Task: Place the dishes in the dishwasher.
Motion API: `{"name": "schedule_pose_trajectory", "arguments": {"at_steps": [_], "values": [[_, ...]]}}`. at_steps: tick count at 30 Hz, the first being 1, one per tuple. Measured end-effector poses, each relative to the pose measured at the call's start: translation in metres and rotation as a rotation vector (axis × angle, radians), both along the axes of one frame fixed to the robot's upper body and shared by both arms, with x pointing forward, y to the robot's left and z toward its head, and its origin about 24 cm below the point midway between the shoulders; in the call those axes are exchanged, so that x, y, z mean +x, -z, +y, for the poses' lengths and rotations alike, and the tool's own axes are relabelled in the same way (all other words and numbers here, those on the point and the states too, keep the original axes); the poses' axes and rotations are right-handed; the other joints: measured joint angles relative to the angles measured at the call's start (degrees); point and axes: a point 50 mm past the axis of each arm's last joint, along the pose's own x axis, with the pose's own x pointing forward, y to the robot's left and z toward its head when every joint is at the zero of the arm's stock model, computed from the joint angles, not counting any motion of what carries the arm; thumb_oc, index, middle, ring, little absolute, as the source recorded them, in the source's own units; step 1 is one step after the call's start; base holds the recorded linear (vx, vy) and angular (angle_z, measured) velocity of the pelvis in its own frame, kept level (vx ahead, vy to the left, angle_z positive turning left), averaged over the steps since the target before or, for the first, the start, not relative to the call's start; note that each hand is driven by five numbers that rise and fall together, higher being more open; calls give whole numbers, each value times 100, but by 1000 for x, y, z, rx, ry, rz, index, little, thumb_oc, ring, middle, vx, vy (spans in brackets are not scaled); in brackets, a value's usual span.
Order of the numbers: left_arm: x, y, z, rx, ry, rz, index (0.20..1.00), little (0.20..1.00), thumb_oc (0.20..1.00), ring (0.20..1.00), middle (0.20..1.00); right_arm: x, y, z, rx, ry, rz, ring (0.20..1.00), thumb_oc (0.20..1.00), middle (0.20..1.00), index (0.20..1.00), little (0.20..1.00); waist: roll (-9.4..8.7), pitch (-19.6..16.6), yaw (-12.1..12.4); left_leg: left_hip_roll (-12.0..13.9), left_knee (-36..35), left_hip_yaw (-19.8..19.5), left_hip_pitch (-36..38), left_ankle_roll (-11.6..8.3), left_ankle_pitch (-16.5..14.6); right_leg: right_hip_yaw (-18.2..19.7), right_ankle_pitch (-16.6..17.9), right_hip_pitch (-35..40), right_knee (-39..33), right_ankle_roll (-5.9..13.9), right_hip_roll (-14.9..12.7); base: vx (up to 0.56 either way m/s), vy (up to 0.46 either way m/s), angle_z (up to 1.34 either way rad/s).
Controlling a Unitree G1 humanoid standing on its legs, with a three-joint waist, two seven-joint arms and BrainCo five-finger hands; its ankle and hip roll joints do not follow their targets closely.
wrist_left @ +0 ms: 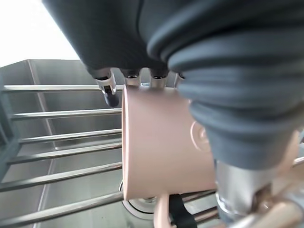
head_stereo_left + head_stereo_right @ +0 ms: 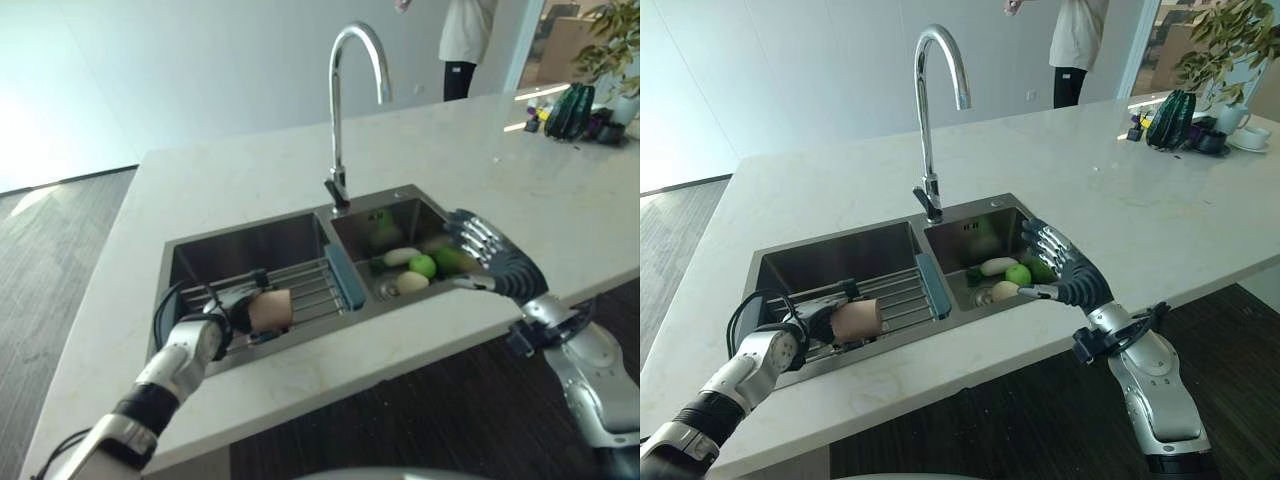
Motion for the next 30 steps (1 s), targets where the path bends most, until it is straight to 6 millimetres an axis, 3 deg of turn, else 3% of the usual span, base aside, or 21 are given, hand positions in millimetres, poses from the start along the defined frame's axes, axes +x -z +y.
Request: {"name": "schedule_pose_trajectory", "arguments": {"at_steps": [16, 17, 18, 19, 30], "values": [[0, 6, 10, 29, -51, 9, 1000, 1000, 1000, 1000, 1000, 0, 0, 0, 0, 0, 3, 1000, 1000, 1000, 1000, 1000, -23, -17, -6, 0, 0, 4, 2, 0, 0, 3, 0, -3, 0, 0, 0, 0, 0, 0], [-1, 7, 11, 33, -55, 13, 517, 517, 517, 517, 517, 0, 0, 0, -1, 0, 3, 1000, 1000, 1000, 1000, 1000, -23, -18, -7, 0, 0, 5, 2, 0, 0, 3, 0, -3, 0, 0, 0, 0, 0, 0], [-1, 8, 12, 37, -57, 19, 307, 307, 307, 307, 307, 0, 0, 0, -1, 0, 3, 1000, 1000, 1000, 1000, 1000, -24, -19, -7, -1, 0, 5, 2, 2, 1, 3, 0, -3, 0, 0, 0, 0, 0, 0], [-1, 8, 12, 47, -54, 22, 200, 200, 200, 200, 200, 0, 0, 0, -1, 0, 4, 1000, 1000, 1000, 1000, 1000, -24, -25, -5, -1, 0, 5, 2, 5, 4, 1, 1, -2, 0, 0, -1, 0, 0, 0], [3, 15, 21, 104, -86, 64, 200, 200, 200, 200, 200, 0, 2, 0, -5, -7, 21, 1000, 1000, 1000, 1000, 1000, 30, -188, -21, 5, -1, 53, 17, -4, -17, 31, 6, -12, 0, 9, 0, -5, -1, -1]]}}
